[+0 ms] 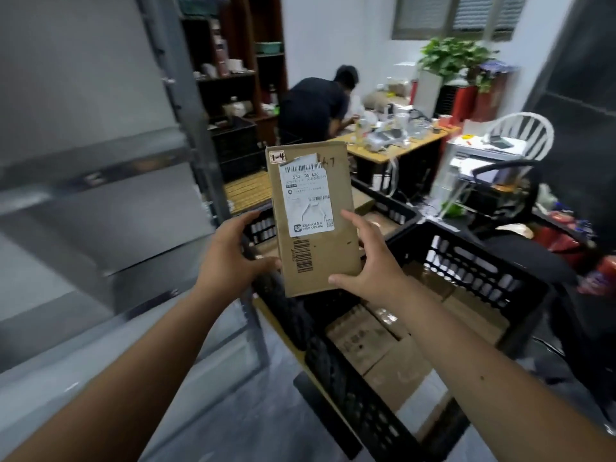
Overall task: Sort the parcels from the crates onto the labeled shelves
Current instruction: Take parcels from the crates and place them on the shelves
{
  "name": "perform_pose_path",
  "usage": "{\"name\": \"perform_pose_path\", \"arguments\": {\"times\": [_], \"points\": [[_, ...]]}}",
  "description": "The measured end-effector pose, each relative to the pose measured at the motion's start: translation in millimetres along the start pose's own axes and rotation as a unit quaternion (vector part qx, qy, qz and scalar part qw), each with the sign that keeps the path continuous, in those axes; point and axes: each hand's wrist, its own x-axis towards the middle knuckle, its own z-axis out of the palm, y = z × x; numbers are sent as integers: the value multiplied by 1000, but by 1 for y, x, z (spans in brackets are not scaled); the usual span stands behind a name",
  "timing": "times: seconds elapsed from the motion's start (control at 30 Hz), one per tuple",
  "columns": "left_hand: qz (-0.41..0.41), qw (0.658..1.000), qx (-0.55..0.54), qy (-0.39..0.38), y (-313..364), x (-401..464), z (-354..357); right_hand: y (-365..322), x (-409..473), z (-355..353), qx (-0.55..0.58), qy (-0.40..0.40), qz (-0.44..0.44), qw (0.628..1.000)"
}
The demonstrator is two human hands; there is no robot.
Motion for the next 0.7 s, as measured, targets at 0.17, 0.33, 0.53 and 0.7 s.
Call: {"name": "perform_pose_path", "arguments": {"times": [0.17, 0.33, 0.53, 0.7], "points": [[-47, 995, 40, 74, -25, -40, -66, -42, 16, 58, 5, -53, -57, 997], [-85, 984, 77, 134, -57, -75, -136, -91, 33, 124, 15, -89, -117, 989], [-70, 969, 149, 187, -91, -92, -229, -158, 53, 200, 35, -92, -175, 980], [-41, 960, 189, 201, -117, -85, -287, -199, 70, 244, 41, -83, -193, 977]]}}
